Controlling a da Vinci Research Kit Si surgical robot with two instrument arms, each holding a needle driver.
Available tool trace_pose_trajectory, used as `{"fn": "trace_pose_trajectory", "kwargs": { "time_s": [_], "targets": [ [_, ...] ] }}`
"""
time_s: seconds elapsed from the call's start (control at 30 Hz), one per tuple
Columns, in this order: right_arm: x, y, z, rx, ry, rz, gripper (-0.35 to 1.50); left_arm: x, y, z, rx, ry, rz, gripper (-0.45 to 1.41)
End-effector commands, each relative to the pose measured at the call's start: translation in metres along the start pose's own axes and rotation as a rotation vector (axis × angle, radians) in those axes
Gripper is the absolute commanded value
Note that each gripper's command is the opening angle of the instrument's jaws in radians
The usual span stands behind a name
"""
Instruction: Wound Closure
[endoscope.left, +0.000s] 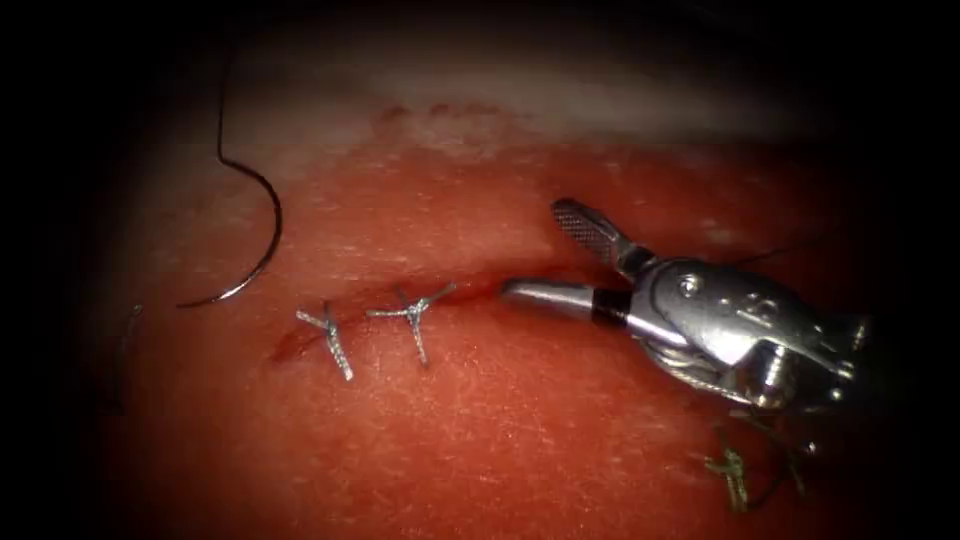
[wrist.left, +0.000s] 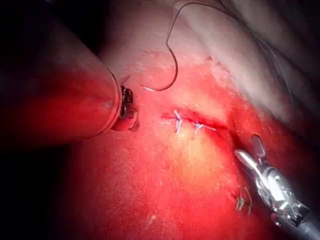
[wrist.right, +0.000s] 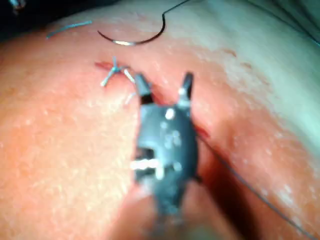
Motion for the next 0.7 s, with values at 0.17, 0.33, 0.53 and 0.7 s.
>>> {"fn": "trace_pose_trajectory", "kwargs": {
  "time_s": [0.17, 0.33, 0.53, 0.7],
  "targets": [
    [-0.0008, -0.0008, 0.0009, 0.023, 0.001, 0.003, 1.48, -0.0041, -0.0014, 0.0062, -0.005, -0.015, 0.023, 0.5],
    [-0.0011, -0.0006, 0.0008, 0.027, -0.007, 0.0, 1.48, -0.0063, -0.0053, 0.0086, -0.013, 0.03, -0.048, 0.71],
    [-0.0011, -0.0005, 0.0009, 0.027, -0.006, 0.0, 1.48, -0.0068, -0.0087, 0.0054, 0.047, 0.078, -0.061, 0.72],
    [-0.0012, -0.0002, 0.0007, 0.031, -0.018, -0.003, 1.48, -0.0016, -0.008, 0.0016, 0.034, 0.223, -0.12, 0.57]
  ]
}}
